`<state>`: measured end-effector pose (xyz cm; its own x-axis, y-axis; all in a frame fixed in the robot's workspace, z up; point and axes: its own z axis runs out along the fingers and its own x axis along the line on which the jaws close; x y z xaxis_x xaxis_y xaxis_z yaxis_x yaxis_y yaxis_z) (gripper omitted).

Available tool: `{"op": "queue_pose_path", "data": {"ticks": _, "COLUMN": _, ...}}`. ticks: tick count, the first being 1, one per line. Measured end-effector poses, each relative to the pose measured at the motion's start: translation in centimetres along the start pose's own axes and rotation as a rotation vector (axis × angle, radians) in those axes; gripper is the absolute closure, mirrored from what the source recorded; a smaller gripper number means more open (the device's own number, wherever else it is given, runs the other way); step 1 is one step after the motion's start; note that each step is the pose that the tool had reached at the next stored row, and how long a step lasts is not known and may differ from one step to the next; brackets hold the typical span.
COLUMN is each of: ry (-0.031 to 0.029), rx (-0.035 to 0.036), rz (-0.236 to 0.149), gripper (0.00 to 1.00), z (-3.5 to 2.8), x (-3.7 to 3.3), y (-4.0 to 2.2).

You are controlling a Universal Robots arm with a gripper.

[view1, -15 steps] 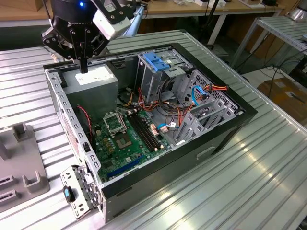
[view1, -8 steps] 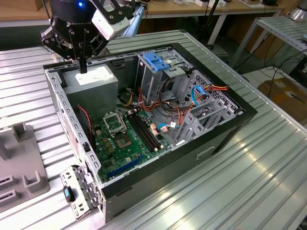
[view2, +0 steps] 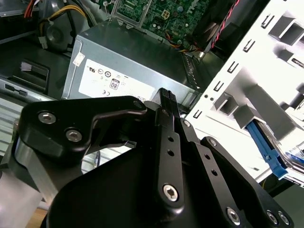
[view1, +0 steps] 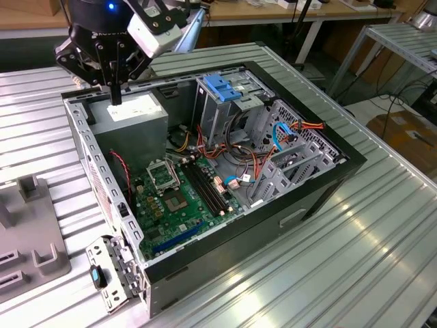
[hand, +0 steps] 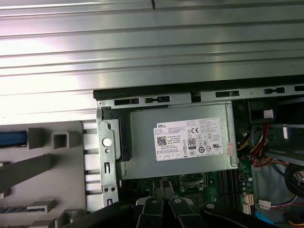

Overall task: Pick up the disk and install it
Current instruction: 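Reach for the disk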

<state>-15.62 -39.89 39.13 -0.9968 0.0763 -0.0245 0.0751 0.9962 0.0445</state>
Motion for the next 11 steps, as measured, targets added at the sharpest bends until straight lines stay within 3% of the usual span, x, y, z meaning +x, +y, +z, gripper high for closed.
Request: {"op": "queue_pose_path", "data": {"ticks": 11, "ry": 0.0000, "rx": 0.0001, "rz": 0.000, "gripper": 0.89, "z": -0.01, "x": 0.71, "y": -0.05}}
